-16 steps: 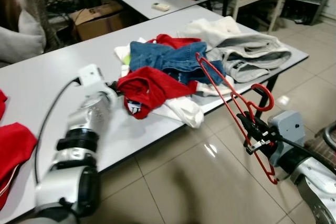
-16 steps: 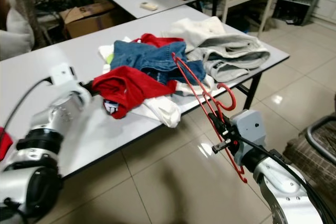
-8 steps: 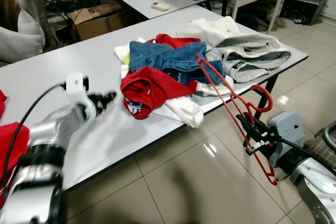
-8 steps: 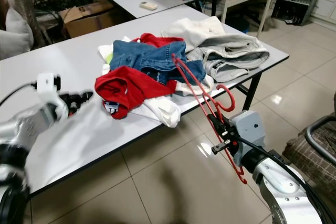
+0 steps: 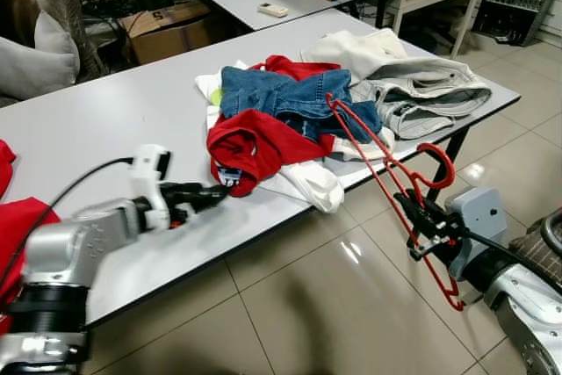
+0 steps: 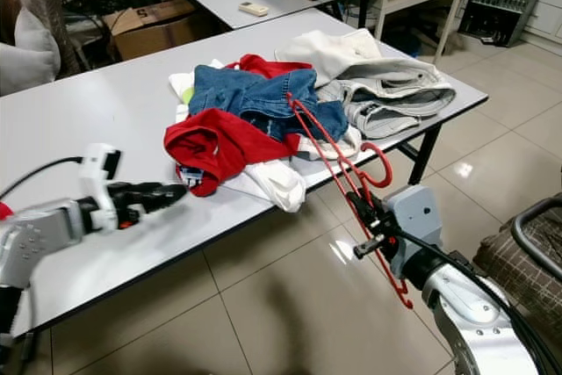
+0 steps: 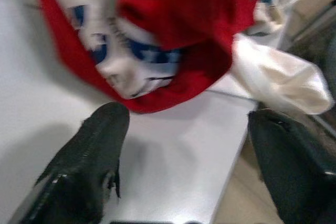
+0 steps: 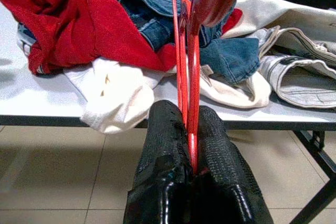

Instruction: Hang hanger

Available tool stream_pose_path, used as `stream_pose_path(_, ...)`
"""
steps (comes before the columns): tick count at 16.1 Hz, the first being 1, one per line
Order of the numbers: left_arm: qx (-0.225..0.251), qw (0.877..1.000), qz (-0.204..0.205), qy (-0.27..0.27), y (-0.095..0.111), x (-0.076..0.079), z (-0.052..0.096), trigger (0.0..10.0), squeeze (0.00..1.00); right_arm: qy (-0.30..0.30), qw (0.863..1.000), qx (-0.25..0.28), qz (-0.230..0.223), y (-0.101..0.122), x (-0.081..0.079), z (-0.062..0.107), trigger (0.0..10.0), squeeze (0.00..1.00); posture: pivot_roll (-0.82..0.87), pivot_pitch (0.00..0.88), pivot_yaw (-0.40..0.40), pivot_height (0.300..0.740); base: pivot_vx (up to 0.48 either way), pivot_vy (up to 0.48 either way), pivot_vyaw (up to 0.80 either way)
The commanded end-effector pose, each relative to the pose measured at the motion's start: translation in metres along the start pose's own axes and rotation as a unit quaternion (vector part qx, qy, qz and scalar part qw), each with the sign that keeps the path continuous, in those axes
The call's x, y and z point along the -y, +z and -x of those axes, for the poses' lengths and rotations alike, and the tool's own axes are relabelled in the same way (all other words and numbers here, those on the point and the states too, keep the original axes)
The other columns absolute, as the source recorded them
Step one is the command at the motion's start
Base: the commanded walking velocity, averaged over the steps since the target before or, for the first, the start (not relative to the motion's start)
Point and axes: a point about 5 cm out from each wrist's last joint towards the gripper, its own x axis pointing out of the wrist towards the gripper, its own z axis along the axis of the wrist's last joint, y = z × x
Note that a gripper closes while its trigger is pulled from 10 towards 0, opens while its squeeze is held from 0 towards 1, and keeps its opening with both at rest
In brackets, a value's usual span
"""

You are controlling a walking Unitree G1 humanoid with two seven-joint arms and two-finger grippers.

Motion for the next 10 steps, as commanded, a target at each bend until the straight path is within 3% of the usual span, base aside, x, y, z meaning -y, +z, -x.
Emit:
stream_pose_path(1, -0.007, 1.000, -0.011, -0.006, -0.003, 0.008, -0.007, 10.0, 0.91, 0.009, 1.000, -0.001, 0.005, 0.000, -0.002, -0.001, 10.0, 0.00, -0.19, 0.000, 0.097, 0.740, 0.000, 0.000, 0.00)
stream_pose_path(2, -0.014, 1.000, -0.014, -0.005, -0.008, 0.017, -0.017, 10.0, 0.42, 0.010, 1.000, 0.000, 0.005, 0.001, -0.002, -0.002, 10.0, 0.00, -0.19, 0.000, 0.100, 0.740, 0.000, 0.000, 0.00)
stream_pose_path(3, -0.015, 1.000, -0.013, -0.005, -0.009, 0.019, -0.019, 10.0, 0.00, 0.009, 1.000, 0.000, 0.005, 0.001, -0.002, -0.002, 10.0, 0.00, -0.19, 0.000, 0.100, 0.740, 0.000, 0.000, 0.00)
stream_pose_path(5, -0.015, 1.000, -0.004, 0.017, -0.011, 0.022, -0.026, 10.0, 0.00, 0.007, 1.000, -0.001, 0.005, 0.000, -0.002, 0.001, 10.0, 0.00, -0.20, 0.002, 0.105, 0.740, 0.000, 0.000, 0.00)
stream_pose_path(10, 0.040, 0.997, 0.045, 0.040, -0.003, 0.026, -0.038, 10.0, 0.00, 0.004, 1.000, 0.000, 0.004, 0.001, -0.003, 0.000, 10.0, 0.00, -0.20, 0.001, 0.109, 0.740, 0.000, 0.000, 0.00)
